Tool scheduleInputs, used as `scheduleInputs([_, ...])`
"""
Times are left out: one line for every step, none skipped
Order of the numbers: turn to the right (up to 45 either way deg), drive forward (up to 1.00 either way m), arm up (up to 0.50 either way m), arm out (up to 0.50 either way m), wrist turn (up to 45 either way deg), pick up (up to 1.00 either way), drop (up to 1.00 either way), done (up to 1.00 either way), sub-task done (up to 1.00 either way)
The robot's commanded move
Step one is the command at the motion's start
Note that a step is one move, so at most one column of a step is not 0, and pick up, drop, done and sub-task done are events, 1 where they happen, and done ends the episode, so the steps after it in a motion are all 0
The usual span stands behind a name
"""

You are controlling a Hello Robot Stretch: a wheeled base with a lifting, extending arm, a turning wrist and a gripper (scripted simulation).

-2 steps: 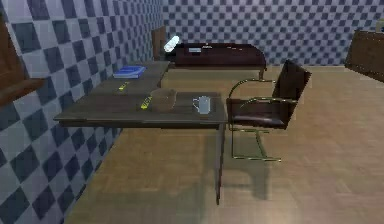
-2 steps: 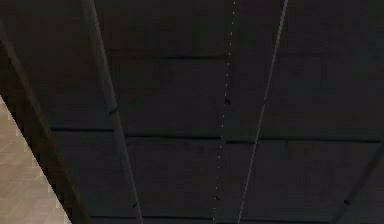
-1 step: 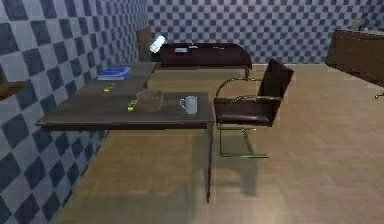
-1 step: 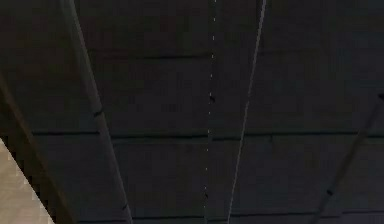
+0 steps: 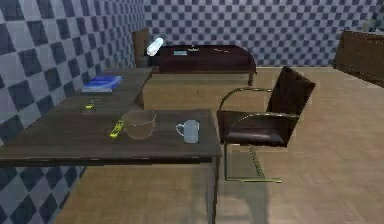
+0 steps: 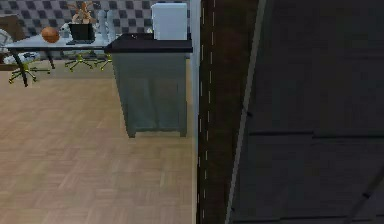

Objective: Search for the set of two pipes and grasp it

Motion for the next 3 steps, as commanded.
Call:
scheduleInputs([15.0, 0.00, 0.00, 0.00, 0.0, 0.00, 0.00, 0.00, 0.00])
scheduleInputs([0.0, 0.45, 0.00, 0.00, 0.0, 0.00, 0.00, 0.00, 0.00])
scheduleInputs([45.0, 0.00, 0.00, 0.00, 0.0, 0.00, 0.00, 0.00, 0.00])
